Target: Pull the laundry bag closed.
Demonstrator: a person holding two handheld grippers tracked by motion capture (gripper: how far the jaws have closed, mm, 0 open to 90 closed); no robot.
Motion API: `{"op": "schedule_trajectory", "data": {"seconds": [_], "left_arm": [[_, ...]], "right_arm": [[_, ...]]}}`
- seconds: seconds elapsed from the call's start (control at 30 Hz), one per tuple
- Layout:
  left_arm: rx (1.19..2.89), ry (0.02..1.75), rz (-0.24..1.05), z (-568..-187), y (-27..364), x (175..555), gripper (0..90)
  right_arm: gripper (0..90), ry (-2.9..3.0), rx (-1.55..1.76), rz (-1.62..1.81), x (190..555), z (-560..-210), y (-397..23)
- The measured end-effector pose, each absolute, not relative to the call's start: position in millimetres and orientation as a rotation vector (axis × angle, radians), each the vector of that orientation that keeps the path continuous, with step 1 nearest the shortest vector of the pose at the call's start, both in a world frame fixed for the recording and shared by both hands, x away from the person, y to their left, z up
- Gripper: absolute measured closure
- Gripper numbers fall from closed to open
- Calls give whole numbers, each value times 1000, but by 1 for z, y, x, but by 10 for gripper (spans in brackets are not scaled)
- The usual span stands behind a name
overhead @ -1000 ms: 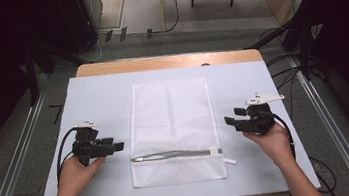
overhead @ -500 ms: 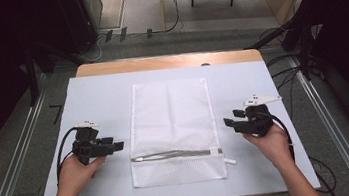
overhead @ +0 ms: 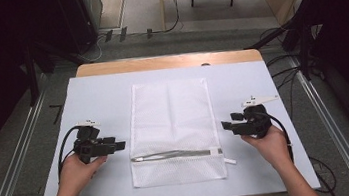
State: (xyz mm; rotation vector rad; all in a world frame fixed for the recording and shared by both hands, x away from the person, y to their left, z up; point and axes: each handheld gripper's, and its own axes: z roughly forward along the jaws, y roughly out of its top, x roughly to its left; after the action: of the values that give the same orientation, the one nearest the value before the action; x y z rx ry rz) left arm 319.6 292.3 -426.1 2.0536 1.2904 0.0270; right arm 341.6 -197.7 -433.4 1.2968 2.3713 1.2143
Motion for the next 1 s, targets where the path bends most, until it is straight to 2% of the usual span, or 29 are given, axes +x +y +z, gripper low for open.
{"op": "schedule_trajectory", "data": {"seconds": [0.07,0.1,1.0], "left_arm": [[2053,1289,33,-426,292,319,435],[2054,1289,37,-426,293,319,430],[2037,1305,64,-423,295,319,411]], "right_arm": [[479,2376,1299,1213,341,-433,-197],[510,2378,1299,1194,341,-433,-196],[597,2462,1203,1203,329,-422,-168]]}}
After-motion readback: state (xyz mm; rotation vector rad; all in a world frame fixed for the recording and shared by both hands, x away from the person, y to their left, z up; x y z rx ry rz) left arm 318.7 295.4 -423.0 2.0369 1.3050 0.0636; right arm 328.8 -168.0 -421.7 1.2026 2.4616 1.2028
